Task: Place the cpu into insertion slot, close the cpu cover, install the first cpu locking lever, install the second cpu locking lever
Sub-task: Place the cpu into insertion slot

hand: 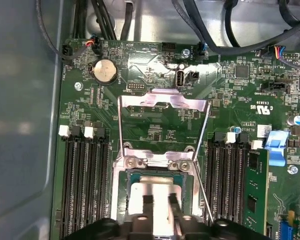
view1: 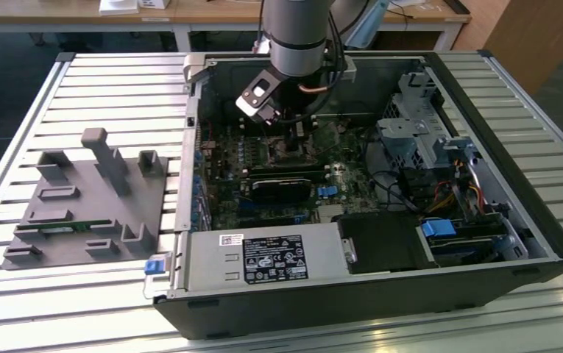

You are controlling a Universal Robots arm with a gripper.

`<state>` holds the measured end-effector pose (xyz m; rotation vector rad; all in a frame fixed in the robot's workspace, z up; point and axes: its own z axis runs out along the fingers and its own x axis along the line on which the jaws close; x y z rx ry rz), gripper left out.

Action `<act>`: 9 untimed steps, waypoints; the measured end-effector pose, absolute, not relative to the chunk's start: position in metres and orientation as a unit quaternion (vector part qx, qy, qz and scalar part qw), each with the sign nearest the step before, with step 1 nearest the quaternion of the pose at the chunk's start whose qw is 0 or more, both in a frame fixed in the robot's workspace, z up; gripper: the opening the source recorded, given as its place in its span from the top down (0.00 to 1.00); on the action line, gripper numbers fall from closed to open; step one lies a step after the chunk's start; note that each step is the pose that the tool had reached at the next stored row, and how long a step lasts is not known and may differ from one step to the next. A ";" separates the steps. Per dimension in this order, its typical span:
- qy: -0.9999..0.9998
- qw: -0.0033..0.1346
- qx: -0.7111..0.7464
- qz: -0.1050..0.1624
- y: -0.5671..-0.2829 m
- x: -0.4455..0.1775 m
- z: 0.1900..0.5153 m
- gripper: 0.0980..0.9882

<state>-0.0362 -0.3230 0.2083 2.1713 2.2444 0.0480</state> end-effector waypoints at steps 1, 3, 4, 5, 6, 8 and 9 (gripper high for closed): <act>0.719 0.009 0.695 0.016 -0.323 -0.036 0.208 0.84; 0.719 0.009 0.695 0.015 -0.323 -0.036 0.209 0.90; 0.719 0.009 0.695 0.015 -0.323 -0.036 0.209 0.97; 0.719 0.009 0.695 0.015 -0.323 -0.036 0.209 0.97; 0.719 0.009 0.695 0.015 -0.323 -0.036 0.209 0.99; 0.719 0.009 0.695 0.015 -0.323 -0.036 0.210 0.99; 0.719 0.009 0.695 0.015 -0.323 -0.036 0.210 0.99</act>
